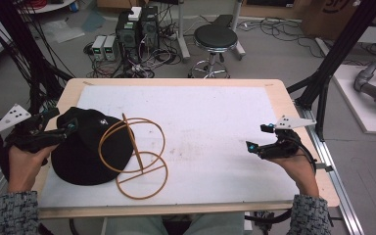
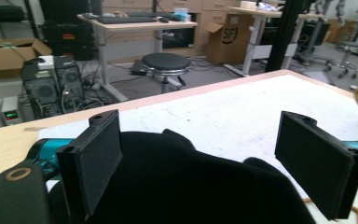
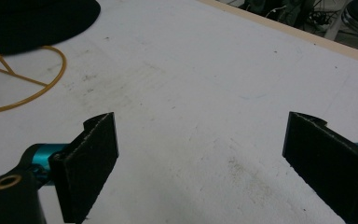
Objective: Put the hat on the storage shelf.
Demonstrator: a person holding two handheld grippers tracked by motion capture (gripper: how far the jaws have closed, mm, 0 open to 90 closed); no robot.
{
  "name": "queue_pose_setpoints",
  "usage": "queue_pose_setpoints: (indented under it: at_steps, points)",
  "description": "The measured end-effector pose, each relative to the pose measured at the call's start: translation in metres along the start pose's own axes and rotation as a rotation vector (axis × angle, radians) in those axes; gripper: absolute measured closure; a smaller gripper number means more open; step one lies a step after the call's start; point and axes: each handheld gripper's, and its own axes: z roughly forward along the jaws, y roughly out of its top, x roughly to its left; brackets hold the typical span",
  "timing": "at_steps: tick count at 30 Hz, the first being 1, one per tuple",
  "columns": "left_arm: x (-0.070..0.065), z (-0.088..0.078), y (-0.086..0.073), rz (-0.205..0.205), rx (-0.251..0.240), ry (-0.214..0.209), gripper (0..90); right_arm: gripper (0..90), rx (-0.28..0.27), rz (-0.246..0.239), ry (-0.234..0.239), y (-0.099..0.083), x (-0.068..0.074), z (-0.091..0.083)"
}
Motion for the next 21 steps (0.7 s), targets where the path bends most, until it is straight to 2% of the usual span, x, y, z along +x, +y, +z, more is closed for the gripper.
queue_pose_setpoints:
  at_steps: [5, 9, 12, 21]
  points:
    - [0.000, 0.007, -0.003, -0.011, 0.017, 0.043, 15.1, 10.1, 0.007, -0.001, 0.006, -0.001, 0.002, 0.001]
    - [0.001, 0.010, -0.004, -0.021, 0.021, 0.059, 15.1, 10.1, 0.012, -0.003, 0.008, -0.001, 0.003, 0.002]
    - [0.002, 0.011, -0.006, -0.038, 0.023, 0.046, 17.5, 10.1, 0.016, -0.002, 0.008, -0.002, 0.003, 0.002]
    - [0.005, 0.012, -0.011, -0.047, 0.034, 0.033, 27.0, 10.1, 0.014, -0.002, 0.014, -0.001, 0.003, 0.002]
